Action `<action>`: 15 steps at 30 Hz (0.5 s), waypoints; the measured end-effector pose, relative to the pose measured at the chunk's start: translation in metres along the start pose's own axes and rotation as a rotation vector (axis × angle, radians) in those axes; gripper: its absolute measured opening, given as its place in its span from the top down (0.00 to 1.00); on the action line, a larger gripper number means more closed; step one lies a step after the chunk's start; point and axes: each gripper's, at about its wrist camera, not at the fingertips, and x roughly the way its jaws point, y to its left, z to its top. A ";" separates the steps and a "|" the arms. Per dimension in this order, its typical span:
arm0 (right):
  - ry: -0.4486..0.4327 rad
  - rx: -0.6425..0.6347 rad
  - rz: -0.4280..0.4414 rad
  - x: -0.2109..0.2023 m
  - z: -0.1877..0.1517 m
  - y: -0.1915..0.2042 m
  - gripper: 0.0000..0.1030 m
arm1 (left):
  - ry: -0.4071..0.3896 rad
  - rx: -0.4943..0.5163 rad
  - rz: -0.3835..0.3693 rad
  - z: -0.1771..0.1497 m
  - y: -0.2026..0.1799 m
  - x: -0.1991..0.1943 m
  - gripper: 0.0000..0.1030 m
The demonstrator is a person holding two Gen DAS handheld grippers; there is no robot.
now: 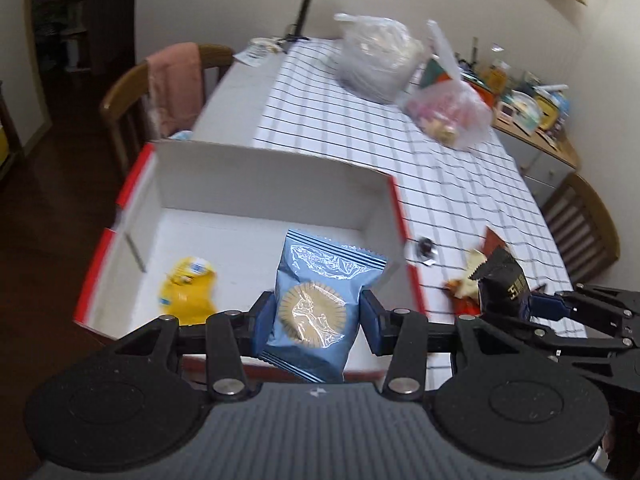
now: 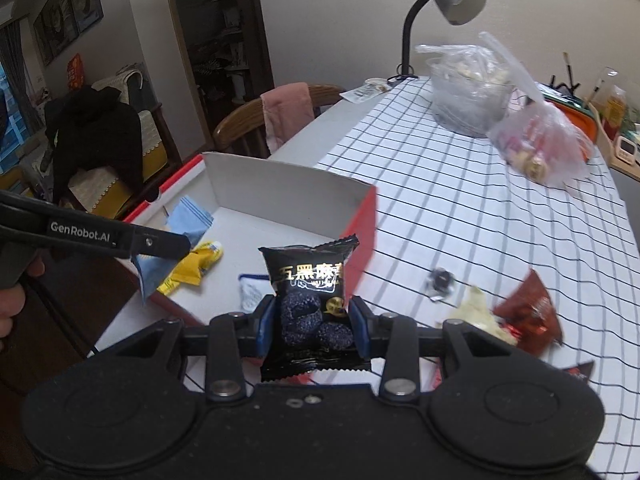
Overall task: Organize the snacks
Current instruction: 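Carry the blue biscuit packet and black packet over the red box with both grippers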
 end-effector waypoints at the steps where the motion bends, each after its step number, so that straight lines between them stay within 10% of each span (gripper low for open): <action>1: 0.004 0.000 0.002 0.006 0.004 0.004 0.64 | -0.003 -0.004 0.011 0.004 0.007 0.000 0.57; 15: 0.102 -0.046 -0.063 0.098 0.034 0.045 0.64 | 0.057 0.029 0.136 0.050 0.070 0.039 0.57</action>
